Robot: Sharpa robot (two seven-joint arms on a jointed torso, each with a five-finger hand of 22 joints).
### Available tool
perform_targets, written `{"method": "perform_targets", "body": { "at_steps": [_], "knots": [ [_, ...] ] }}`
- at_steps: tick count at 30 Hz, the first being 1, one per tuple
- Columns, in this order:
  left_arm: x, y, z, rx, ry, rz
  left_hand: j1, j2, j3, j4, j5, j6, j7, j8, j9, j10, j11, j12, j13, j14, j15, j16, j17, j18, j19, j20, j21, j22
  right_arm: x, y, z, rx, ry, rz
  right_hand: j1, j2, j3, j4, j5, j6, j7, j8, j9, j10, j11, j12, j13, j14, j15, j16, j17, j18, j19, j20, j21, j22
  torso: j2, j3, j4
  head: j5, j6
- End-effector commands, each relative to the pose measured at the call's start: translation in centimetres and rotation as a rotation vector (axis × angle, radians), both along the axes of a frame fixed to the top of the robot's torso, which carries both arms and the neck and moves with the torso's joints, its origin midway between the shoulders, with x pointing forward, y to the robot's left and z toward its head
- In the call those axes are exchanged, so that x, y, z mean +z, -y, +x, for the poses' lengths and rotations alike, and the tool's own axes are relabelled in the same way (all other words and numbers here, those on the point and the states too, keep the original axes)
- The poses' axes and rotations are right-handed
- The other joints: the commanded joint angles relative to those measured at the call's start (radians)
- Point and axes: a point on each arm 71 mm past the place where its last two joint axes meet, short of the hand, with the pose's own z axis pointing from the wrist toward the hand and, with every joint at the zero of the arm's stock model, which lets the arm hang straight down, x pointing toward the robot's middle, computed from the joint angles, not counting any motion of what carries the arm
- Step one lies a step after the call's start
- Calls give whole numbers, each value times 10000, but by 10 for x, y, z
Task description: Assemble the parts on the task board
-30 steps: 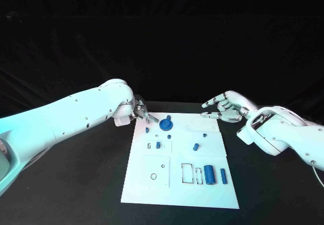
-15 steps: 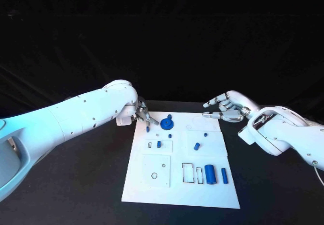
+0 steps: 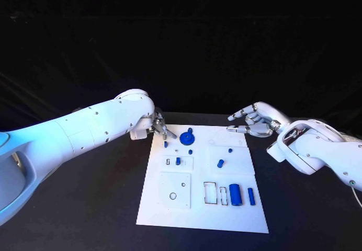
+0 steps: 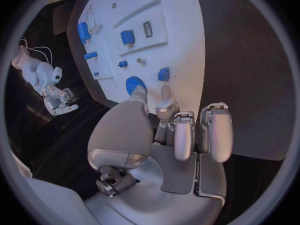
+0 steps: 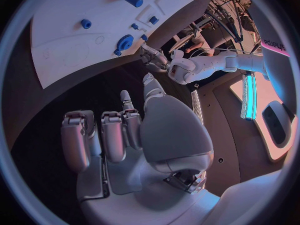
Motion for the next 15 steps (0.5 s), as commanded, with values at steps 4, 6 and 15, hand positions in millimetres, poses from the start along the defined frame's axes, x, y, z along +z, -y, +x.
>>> {"method": "perform_targets", "body": {
  "at_steps": [4,6,15],
  "knots": [
    [-2,-2,0,-25,-235,298,315,156,-11,-55,121,44,-22,73,32,67,-43,36,-12,1018,-93,30,2633,-11,534,-59,59,1402,-2,-1,0,90,-49,-71,-30,105,-35,17,53,37,-33,41,9,491,-22,45,1945,741,-5,-13,1314,176,472,-17,-31,1619,-1,3,15,31,-15],
    [-2,-2,0,-14,-282,342,413,183,20,-67,133,36,-24,77,34,69,-47,41,-11,1018,-98,30,2633,-12,535,-66,59,1404,-3,-2,0,101,-62,-67,-25,128,-38,23,74,45,-35,45,11,495,-25,50,1947,742,-6,-13,1316,175,474,-19,-31,1621,-3,13,18,64,-17],
    [-4,-3,-1,54,-483,589,462,204,40,-66,138,42,-27,84,36,91,-50,74,29,1018,-100,30,2633,-17,544,-69,73,1425,-6,-3,-1,127,-121,-60,-25,128,-38,23,74,45,-35,45,11,495,-25,50,1947,742,-6,-13,1316,175,474,-19,-31,1621,2,6,-8,102,-20]
  ]
}}
